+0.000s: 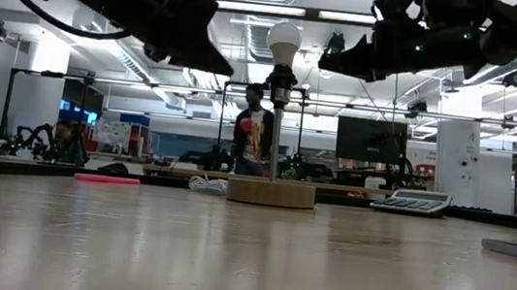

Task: Screw lightbulb
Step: Remove the lightbulb from the lamp

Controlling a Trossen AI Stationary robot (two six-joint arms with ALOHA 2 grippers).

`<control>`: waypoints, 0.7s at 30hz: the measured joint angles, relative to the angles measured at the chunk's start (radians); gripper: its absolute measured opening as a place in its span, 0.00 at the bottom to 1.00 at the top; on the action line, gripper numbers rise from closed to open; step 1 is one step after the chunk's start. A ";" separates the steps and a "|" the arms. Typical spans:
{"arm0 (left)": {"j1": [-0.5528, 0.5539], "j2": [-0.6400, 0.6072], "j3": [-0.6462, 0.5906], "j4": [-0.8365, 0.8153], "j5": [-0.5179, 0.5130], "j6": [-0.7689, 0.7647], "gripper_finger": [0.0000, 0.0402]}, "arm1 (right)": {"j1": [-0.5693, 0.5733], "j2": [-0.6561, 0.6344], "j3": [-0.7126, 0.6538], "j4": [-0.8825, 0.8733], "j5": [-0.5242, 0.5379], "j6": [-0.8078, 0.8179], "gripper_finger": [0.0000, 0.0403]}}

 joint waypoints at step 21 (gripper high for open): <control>0.219 -0.022 -0.020 0.197 0.277 0.205 0.00 | -0.079 0.000 0.054 0.093 0.000 0.045 0.00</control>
